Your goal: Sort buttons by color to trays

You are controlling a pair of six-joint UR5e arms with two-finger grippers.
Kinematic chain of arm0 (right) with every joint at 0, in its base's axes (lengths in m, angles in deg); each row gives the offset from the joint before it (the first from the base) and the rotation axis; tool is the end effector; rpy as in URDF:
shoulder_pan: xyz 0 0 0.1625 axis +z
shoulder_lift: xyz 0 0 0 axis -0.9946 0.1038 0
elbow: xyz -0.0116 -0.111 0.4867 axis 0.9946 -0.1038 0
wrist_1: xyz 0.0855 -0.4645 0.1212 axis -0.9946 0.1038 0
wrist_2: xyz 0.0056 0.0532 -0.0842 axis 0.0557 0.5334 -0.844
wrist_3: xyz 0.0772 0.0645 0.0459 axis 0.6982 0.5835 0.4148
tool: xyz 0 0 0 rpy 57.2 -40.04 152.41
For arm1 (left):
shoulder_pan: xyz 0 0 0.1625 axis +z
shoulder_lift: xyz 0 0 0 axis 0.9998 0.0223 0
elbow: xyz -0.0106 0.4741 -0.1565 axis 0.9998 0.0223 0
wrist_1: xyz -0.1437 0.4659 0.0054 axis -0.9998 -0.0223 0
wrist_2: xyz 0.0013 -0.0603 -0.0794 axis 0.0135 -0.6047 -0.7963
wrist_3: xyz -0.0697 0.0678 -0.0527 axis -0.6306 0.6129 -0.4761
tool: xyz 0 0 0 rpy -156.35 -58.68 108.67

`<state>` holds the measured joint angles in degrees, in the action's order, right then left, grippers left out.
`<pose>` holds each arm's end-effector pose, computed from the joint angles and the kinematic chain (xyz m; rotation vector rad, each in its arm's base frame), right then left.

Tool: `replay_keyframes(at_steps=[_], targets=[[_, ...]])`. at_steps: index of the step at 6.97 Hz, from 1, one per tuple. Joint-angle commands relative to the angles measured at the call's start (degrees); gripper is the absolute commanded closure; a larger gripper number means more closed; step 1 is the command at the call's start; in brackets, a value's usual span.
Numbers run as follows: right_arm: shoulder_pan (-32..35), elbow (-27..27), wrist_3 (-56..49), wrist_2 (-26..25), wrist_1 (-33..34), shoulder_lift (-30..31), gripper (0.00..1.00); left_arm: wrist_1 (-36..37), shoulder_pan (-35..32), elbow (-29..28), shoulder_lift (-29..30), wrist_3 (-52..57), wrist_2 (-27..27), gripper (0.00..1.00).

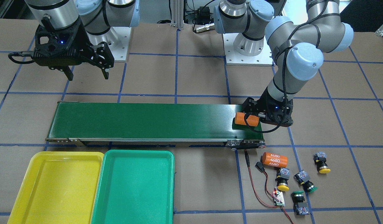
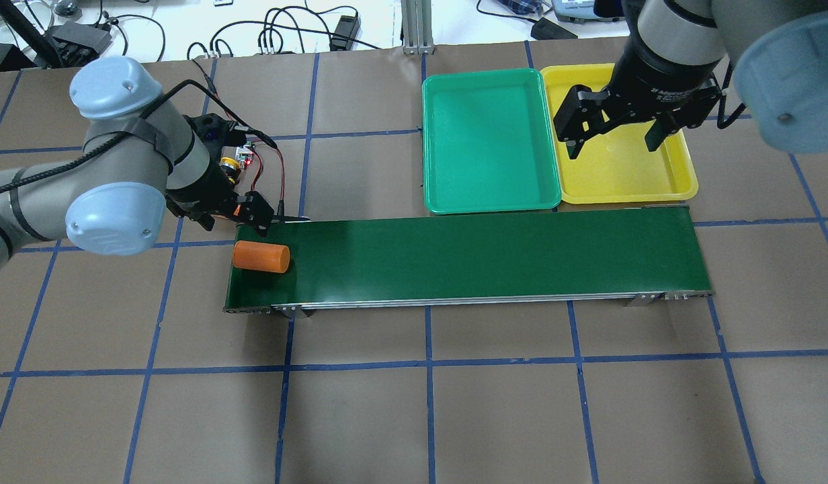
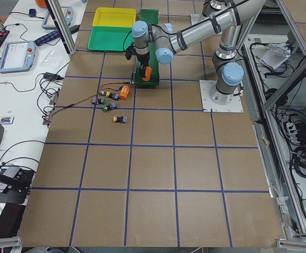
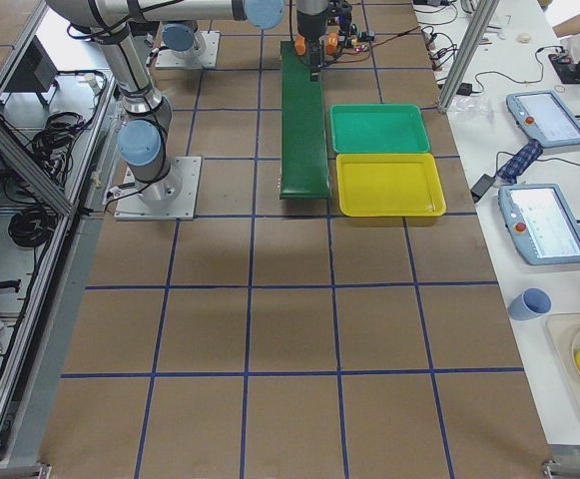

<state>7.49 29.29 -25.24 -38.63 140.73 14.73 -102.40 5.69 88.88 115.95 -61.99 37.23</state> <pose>0.1496 -0.5561 0.5612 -0.1021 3.1263 -0.1024 -0.0624 -0.6019 0.3449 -0.2633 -3.1159 0.0043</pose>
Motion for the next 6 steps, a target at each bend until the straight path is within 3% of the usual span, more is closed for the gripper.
replay_keyframes(at_steps=[1,3,6], targets=[[-0.13,0.01,0.08,-0.09,-0.24,0.04,0.00,-0.87,2.94,-7.06,3.02,0.69,2.24,0.00],[-0.13,0.01,-0.01,-0.17,-0.24,0.04,0.00,-0.17,7.08,-10.68,7.93,5.32,2.00,0.00],[-0.04,0.01,-0.10,-0.18,-0.24,0.04,0.00,2.20,7.36,-15.08,16.63,6.75,1.90,0.00]])
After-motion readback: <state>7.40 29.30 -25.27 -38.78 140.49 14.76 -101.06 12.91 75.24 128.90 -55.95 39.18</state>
